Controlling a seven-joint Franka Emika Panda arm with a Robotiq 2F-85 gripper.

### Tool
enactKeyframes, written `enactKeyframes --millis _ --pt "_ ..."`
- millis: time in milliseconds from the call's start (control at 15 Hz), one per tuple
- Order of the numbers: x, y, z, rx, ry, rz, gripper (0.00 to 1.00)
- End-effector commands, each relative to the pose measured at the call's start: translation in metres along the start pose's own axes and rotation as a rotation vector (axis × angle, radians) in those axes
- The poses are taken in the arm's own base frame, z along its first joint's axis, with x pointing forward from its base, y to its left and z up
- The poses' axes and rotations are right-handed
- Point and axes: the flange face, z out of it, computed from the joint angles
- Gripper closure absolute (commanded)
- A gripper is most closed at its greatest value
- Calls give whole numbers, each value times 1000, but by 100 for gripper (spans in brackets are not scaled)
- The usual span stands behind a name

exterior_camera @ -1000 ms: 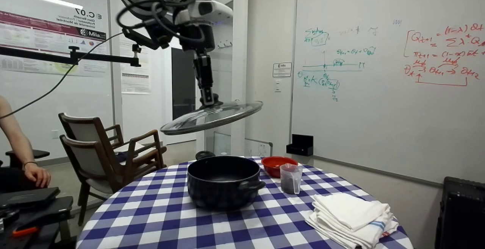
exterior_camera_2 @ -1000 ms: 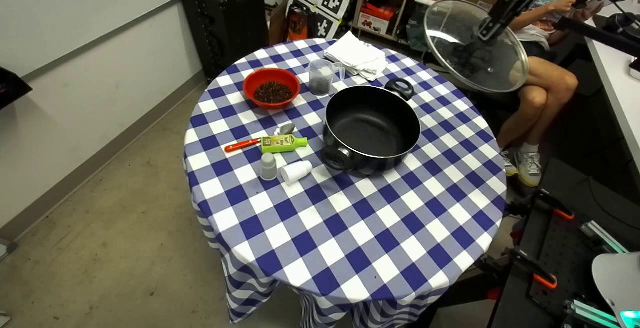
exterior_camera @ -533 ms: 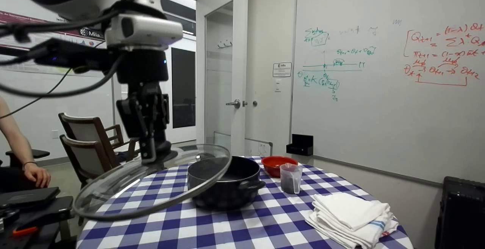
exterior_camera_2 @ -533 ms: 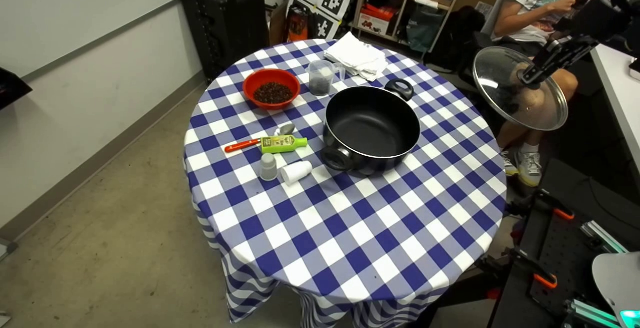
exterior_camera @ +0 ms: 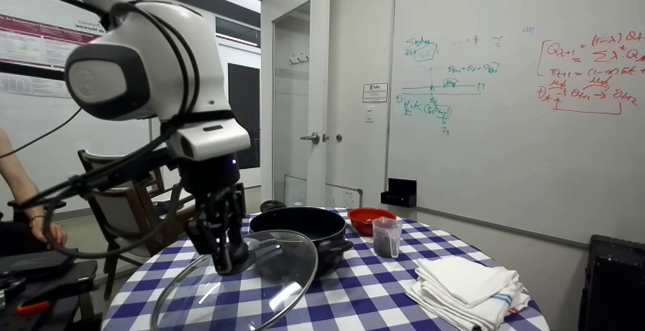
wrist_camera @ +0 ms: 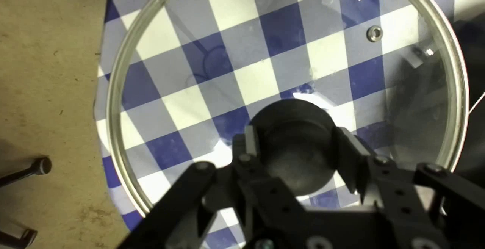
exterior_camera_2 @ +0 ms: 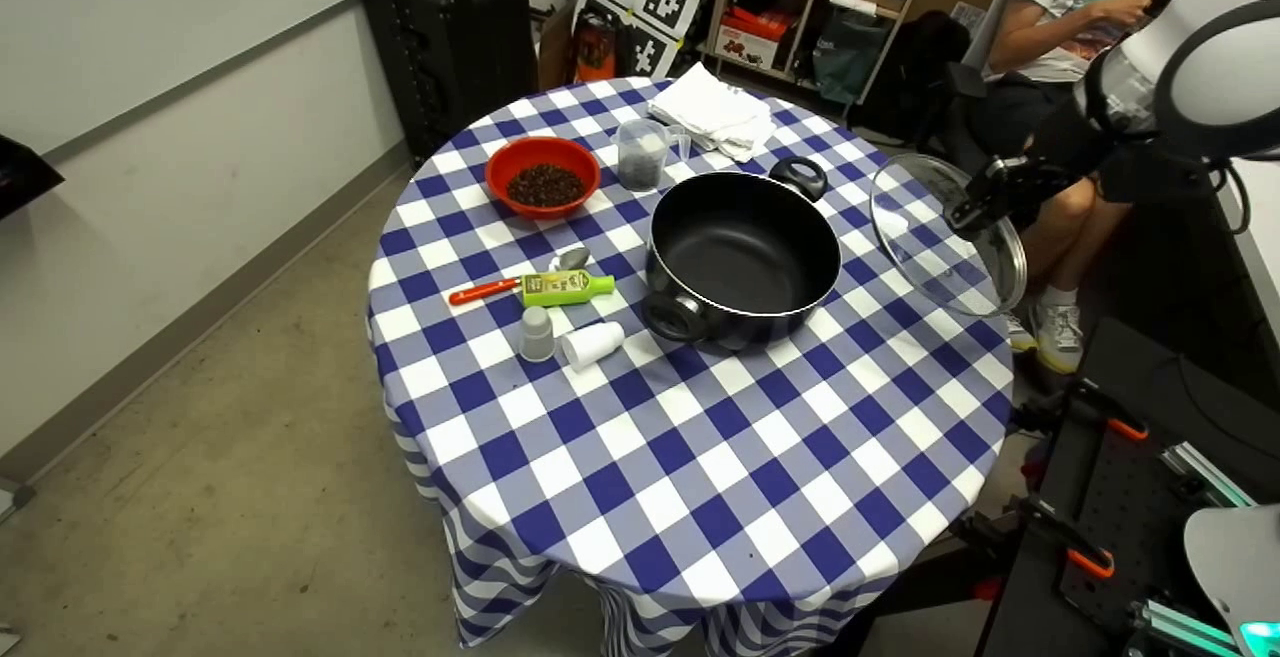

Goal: Uncover the pot

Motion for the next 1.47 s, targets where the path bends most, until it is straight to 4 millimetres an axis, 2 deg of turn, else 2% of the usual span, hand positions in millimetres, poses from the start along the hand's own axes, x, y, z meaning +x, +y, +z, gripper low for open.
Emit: enactKeyframes --millis 0,200,467,733,933,1000,1067,1200,1267,1400 --pt "20 -18 39 -6 -17 23 75" --pt "31 -9 67 -26 -64 73 75" --pt "44 3 92 -55 -87 102 75" --pt "56 3 107 -64 -105 102 75" --pt "62 2 112 -56 -126 99 75" --pt "63 2 113 -53 -136 103 45" --pt "64 2 114 -44 -154 105 24" --pt "61 -3 116 -16 -187 93 11" --pt "56 2 111 -46 -160 108 30" --pt "56 -2 115 -37 -176 101 15"
